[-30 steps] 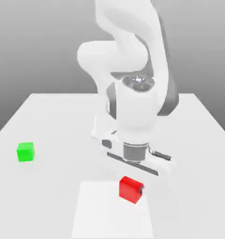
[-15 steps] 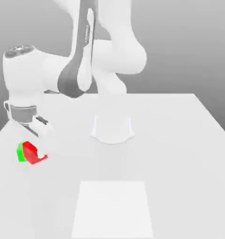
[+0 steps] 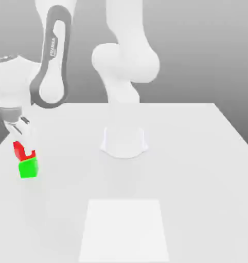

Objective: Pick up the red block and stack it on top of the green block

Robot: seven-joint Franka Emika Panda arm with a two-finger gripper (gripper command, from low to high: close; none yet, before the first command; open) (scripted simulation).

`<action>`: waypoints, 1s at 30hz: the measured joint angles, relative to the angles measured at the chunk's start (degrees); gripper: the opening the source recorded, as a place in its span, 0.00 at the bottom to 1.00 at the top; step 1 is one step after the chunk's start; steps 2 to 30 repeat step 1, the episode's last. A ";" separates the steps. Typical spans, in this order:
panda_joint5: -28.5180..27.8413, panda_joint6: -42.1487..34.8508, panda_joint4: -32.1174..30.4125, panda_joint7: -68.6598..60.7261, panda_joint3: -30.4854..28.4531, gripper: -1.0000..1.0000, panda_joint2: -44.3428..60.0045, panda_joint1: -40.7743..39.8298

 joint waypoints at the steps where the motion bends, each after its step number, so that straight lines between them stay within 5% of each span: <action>1: 0.00 0.00 0.00 0.00 0.00 1.00 0.00 0.00; 30: 0.00 0.00 0.00 0.00 0.00 1.00 0.00 0.00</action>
